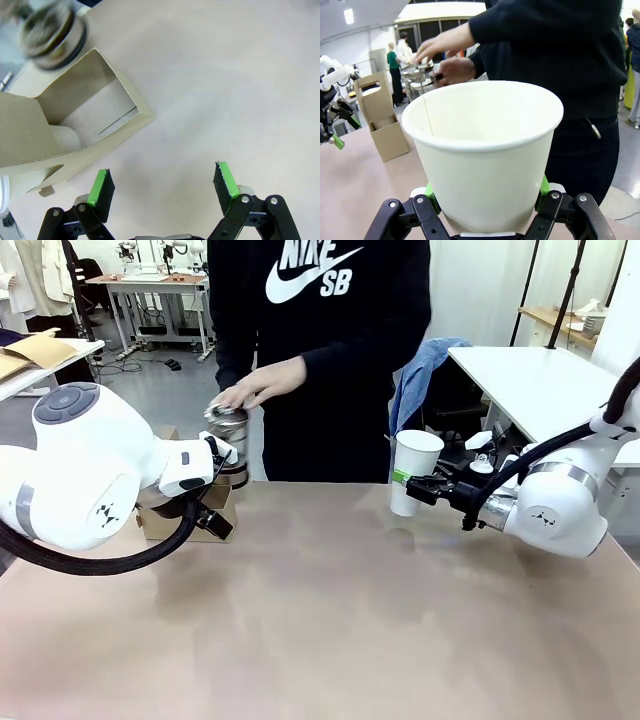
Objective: Pour a drink into a cup and package it in a carrier.
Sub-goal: When a person places the Paper Cup Lid on the 600 ml Paper Cup , lift the 600 ml Paper Cup.
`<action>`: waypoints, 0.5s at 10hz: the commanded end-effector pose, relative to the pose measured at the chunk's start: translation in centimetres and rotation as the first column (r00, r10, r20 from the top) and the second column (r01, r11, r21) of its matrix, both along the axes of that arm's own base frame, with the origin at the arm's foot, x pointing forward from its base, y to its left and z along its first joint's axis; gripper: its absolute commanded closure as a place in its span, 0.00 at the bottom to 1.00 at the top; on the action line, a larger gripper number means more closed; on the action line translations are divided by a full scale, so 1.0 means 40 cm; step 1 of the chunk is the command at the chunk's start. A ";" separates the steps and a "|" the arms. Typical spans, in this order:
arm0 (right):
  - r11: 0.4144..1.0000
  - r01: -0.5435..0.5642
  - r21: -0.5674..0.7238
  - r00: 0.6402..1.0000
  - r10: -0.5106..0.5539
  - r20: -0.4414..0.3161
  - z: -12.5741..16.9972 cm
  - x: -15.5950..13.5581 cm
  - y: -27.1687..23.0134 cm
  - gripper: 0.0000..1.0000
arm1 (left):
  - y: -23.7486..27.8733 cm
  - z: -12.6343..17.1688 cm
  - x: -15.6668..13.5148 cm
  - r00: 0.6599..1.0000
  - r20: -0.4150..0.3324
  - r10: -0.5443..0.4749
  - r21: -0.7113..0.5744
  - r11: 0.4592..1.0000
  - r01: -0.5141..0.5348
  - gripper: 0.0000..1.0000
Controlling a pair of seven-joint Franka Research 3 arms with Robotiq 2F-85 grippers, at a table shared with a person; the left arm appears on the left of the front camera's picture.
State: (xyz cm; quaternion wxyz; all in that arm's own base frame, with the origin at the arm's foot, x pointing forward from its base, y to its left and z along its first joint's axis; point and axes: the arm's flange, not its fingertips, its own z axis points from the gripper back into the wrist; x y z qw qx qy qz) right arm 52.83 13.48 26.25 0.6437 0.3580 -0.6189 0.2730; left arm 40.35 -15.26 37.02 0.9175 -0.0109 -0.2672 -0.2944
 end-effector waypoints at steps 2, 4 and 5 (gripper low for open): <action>1.000 0.001 0.002 1.000 -0.001 0.004 0.012 -0.010 0.001 0.20 | 0.002 0.001 0.000 1.000 0.000 0.001 -0.003 1.000 -0.001 0.00; 1.000 0.001 0.002 1.000 -0.001 0.004 0.012 -0.010 0.001 0.20 | 0.002 0.001 0.000 1.000 0.000 0.001 -0.003 1.000 -0.001 0.00; 1.000 0.001 0.002 1.000 -0.001 0.004 0.012 -0.010 0.001 0.20 | 0.002 0.001 0.000 1.000 0.000 0.001 -0.003 1.000 -0.001 0.00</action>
